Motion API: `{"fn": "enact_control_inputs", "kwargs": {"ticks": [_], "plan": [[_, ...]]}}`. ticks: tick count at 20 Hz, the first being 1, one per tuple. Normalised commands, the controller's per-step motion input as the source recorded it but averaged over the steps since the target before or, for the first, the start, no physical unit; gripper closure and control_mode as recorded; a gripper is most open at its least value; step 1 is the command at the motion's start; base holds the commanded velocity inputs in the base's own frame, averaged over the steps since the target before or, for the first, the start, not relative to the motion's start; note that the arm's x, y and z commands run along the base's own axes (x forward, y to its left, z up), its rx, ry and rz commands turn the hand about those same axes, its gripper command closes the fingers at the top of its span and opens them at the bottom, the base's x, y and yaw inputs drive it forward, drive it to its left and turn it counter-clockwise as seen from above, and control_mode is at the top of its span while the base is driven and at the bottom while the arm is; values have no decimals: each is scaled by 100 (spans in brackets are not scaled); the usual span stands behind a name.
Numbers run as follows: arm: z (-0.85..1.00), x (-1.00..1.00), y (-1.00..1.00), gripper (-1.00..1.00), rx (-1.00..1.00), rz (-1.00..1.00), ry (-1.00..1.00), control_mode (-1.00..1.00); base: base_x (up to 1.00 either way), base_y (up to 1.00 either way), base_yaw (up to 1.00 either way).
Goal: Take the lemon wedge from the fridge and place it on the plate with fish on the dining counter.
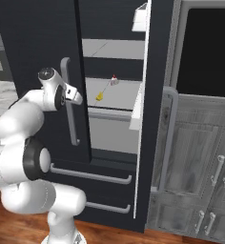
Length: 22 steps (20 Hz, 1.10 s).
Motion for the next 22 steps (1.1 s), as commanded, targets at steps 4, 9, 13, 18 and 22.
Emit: {"fn": "enact_control_inputs", "kwargs": {"ticks": [4,9,13,18,22], "plan": [[-20,23,0,-100,-4,0,0,-100,0,0,0],[-13,36,0,-100,0,0,0,-100,0,0,0],[-10,38,0,-100,-1,0,0,-100,0,0,0],[-13,27,0,100,-6,0,0,-100,0,0,0],[-4,2,0,100,-3,0,0,-100,0,0,0]]}}
